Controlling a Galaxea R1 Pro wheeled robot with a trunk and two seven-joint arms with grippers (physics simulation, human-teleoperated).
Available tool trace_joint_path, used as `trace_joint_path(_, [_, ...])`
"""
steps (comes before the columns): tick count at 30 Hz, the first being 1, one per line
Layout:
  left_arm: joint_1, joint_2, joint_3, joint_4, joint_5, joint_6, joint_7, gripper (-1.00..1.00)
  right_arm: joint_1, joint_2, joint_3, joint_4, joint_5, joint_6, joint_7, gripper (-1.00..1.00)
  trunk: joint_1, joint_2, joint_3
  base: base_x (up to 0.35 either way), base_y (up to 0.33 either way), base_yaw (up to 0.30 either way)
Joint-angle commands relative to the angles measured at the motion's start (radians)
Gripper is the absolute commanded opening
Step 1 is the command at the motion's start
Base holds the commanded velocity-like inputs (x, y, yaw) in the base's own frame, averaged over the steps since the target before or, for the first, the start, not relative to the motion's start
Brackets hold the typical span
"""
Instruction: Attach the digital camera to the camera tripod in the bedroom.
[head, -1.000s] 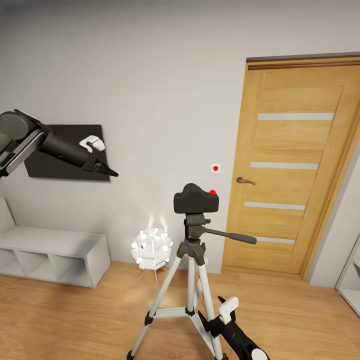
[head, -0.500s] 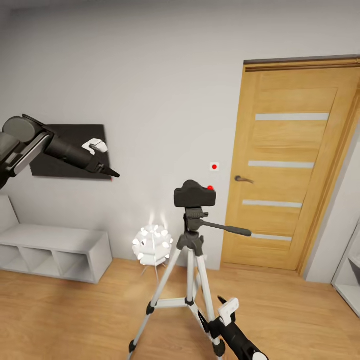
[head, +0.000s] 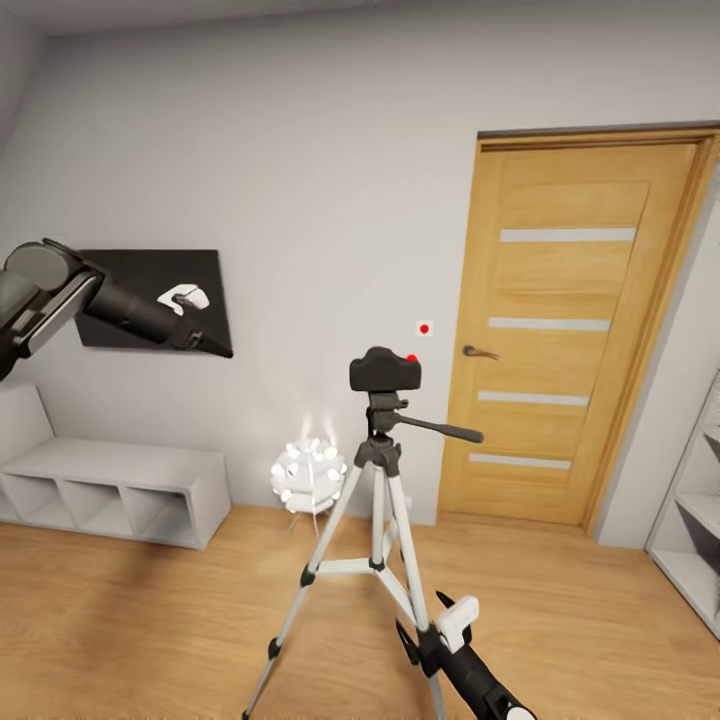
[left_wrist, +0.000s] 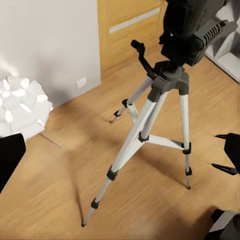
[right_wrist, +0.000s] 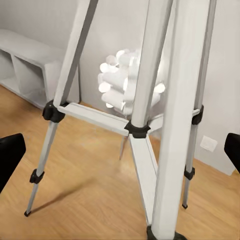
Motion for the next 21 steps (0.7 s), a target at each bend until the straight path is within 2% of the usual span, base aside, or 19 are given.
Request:
trace_joint_path(1, [-0.001,0.001,-0.004,0.002,0.003,0.005,-0.001,1.0,-0.001,0.0,0.0,0.001,0.002,-0.003,0.001,1.0,0.0,-0.001,-0.001,-0.142,0.0,0.0])
trace_joint_path(8, [0.005,0.001,-0.005,0.012,0.003,0.005,0.0,1.0,0.001,-0.001,-0.002,0.005,-0.001,-0.017,0.0,1.0,0.0,-0.001,-0.001,-0.067,0.0,0.0])
trace_joint_path(15, [0.065,0.0,-0.006,0.06,0.003,0.005,0.009,1.0,0.002,-0.009,-0.004,0.084,-0.002,-0.05,-0.003,1.0,0.0,-0.001,-0.001,-0.01,0.0,0.0])
trace_joint_path(19, [0.095,-0.004,-0.007,0.111,0.003,0.005,0.052,1.0,0.003,-0.023,-0.005,0.139,-0.002,-0.095,-0.025,1.0,0.0,-0.001,-0.001,-0.002,0.0,0.0])
trace_joint_path(21, [0.111,-0.005,-0.007,0.16,0.003,0.005,0.109,1.0,0.003,-0.034,-0.006,0.197,-0.003,-0.142,-0.06,1.0,0.0,-0.001,-0.001,-0.001,0.0,0.0])
